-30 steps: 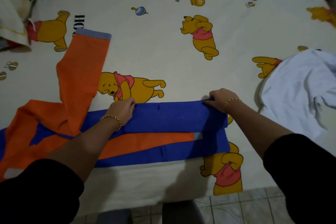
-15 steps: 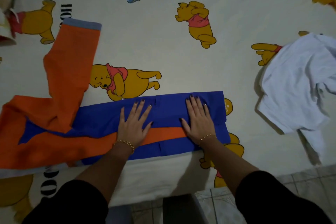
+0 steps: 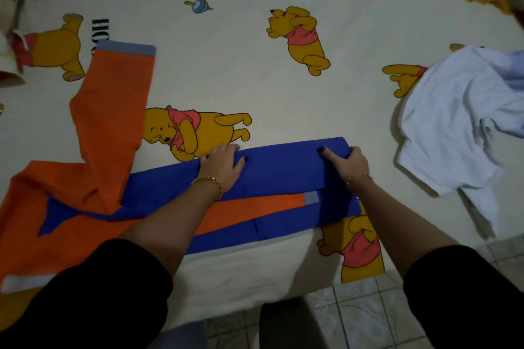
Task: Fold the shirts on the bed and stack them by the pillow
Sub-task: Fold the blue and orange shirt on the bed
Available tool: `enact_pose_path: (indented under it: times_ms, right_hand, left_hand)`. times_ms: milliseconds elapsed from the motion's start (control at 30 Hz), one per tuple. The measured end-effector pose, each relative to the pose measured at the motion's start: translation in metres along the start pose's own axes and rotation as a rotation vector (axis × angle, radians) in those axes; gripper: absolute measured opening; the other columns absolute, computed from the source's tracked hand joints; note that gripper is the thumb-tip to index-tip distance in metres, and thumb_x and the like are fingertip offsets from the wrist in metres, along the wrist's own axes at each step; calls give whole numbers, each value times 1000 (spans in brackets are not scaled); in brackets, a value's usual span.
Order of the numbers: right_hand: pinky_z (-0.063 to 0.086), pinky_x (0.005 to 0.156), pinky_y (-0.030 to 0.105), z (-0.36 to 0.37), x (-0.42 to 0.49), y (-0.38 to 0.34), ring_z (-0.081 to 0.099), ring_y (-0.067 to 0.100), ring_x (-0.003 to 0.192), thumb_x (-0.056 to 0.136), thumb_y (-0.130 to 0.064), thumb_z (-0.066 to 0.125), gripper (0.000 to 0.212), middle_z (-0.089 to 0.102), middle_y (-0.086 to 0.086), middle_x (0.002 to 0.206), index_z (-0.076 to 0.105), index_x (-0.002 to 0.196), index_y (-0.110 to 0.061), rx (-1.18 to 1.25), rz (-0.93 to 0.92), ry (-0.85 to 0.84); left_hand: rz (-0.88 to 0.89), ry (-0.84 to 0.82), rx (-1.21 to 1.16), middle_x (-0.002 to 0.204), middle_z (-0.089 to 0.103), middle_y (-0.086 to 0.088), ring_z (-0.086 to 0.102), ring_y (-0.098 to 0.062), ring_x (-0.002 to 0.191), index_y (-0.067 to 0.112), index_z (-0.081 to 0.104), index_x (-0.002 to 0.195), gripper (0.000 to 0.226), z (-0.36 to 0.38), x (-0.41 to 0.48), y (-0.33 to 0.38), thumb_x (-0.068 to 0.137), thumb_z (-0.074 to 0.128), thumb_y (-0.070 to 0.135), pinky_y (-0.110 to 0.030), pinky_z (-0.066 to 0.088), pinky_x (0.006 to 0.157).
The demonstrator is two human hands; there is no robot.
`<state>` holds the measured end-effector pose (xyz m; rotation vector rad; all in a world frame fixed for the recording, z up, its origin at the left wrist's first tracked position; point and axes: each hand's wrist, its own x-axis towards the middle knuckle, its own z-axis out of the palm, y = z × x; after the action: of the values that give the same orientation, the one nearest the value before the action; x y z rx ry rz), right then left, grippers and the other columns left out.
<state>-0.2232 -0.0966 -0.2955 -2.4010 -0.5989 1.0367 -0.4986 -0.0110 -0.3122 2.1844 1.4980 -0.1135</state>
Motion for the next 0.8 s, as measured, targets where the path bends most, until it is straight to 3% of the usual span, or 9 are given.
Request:
enact_pose_path:
  times_ms: [133, 233, 333, 433, 567, 700, 800]
  right_hand:
    - [43, 60, 24, -22, -6, -10, 58, 15, 81, 76, -31, 78, 37, 63, -3, 95, 60, 103, -15, 107, 45, -364]
    - [46, 63, 25, -27, -8, -7, 59, 15, 83, 78, -28, 76, 28, 64, -1, 97, 62, 99, -17, 70, -15, -406]
    - [49, 73, 29, -29, -7, -1, 61, 21, 91, 83, -33, 71, 31, 65, 4, 108, 61, 107, -16, 117, -85, -363]
    - [46, 78, 32, -27, -2, 10, 58, 22, 96, 84, -34, 70, 41, 63, 4, 111, 58, 116, -11, -49, -209, -186]
    - [45, 90, 40, -18, -2, 29, 52, 31, 110, 85, -24, 68, 47, 54, 13, 122, 48, 125, -10, -296, -232, 74]
    - [31, 107, 46, 15, -30, 31, 37, 32, 132, 88, -20, 54, 53, 39, 16, 142, 40, 137, -7, -500, -487, 372]
    - [14, 116, 54, 55, -54, 37, 15, 24, 146, 93, -37, 40, 62, 21, 8, 157, 25, 148, -11, -676, -734, 190]
  left_hand:
    - [15, -47, -3, 126, 51, -4, 44, -22, 119, 18, 50, 126, 35, -2, 15, 17, 98, 41, 36, -44, 34, 101]
    - [49, 29, -61, 117, 55, -4, 49, -22, 111, 16, 51, 118, 26, -5, 11, 15, 97, 43, 30, -44, 38, 97]
    - [73, 89, -116, 111, 58, -3, 54, -22, 104, 15, 51, 115, 21, -9, 5, 16, 98, 43, 25, -43, 37, 96]
    - [67, 122, -121, 112, 58, -2, 54, -22, 106, 15, 51, 118, 24, -9, 0, 16, 98, 44, 26, -43, 36, 98]
    - [126, 155, 58, 132, 49, -3, 43, -21, 126, 16, 43, 133, 44, 3, -12, 17, 93, 53, 28, -46, 25, 111]
    - [210, 183, 186, 149, 36, -5, 31, -20, 139, 13, 33, 144, 54, 22, -31, 16, 93, 47, 26, -50, 16, 113]
    - [234, 119, 282, 155, 24, -2, 23, -20, 141, 18, 20, 149, 60, 41, -48, 5, 92, 30, 34, -53, 14, 111]
